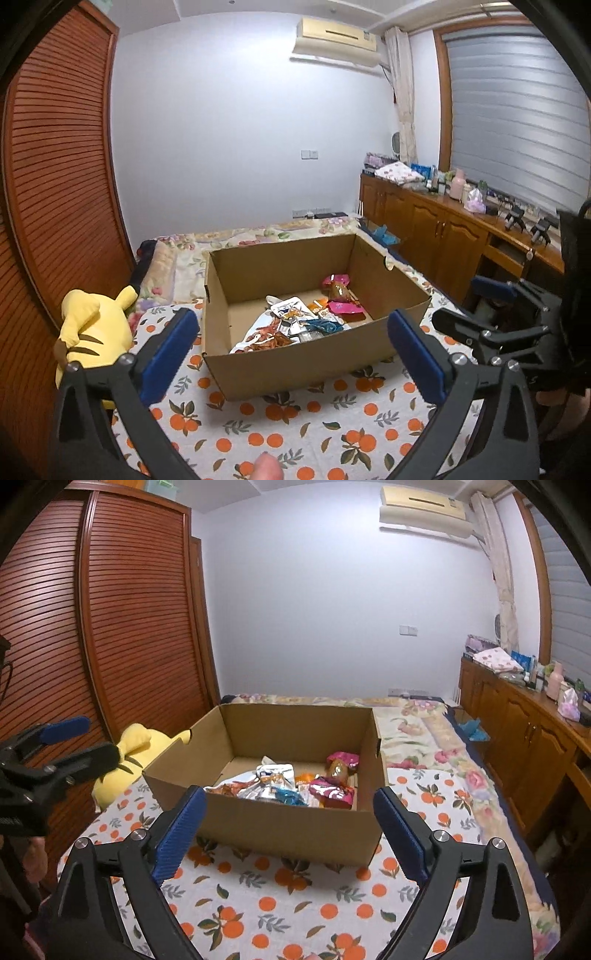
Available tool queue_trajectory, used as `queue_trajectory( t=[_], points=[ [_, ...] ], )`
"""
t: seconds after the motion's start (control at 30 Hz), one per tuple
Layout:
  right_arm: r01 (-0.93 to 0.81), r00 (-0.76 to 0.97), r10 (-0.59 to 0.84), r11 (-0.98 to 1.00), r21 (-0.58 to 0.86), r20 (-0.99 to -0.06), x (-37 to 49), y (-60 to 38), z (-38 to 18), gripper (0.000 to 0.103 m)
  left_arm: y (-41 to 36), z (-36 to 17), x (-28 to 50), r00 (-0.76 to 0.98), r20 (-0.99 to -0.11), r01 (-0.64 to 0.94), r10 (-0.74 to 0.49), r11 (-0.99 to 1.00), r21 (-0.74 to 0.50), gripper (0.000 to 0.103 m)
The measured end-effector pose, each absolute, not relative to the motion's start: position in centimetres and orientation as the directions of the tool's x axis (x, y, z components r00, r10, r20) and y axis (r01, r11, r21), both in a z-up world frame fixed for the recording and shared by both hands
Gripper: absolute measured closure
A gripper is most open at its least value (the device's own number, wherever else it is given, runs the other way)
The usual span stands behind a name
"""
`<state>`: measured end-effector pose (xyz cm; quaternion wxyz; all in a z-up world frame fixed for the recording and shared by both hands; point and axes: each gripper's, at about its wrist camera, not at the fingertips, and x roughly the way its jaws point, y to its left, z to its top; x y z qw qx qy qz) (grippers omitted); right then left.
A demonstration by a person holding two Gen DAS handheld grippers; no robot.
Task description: Organize snacks
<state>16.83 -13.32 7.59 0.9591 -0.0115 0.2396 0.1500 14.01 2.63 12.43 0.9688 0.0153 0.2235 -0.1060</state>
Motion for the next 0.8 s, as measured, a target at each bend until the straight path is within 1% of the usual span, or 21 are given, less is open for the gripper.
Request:
queue_trajectory(
  t=[0.1,0.23,0.37,0.8],
  points=[
    [-0.273,0.845,0.273,0.960,0.068,-0.460,16.0,-14.0,7.5,0.009,3.0,12.6,13.1,0.883,-0.432,0.185,-0.182,0.982,-0.037,0.000],
    [-0.253,0.854,0.256,0.965,0.069,-0.452,15.0,-14.5,7.5,0.009,3.1,12.2,12.3,0.883,-0.448,0.141,-0.139,0.990,-0.028,0.000],
    [-0.238,0.860,0.246,0.968,0.076,-0.447,14.0,-15.1,7.5,0.009,2.9,11.6,11.2,0.890,-0.439,0.134,-0.124,0.991,-0.009,0.000],
    [-0.196,0.889,0.196,0.980,0.045,-0.413,10.9,-16.0,8.0,0.009,2.7,9.3,8.3,0.882,-0.463,0.103,-0.088,0.995,0.007,0.000]
  ],
)
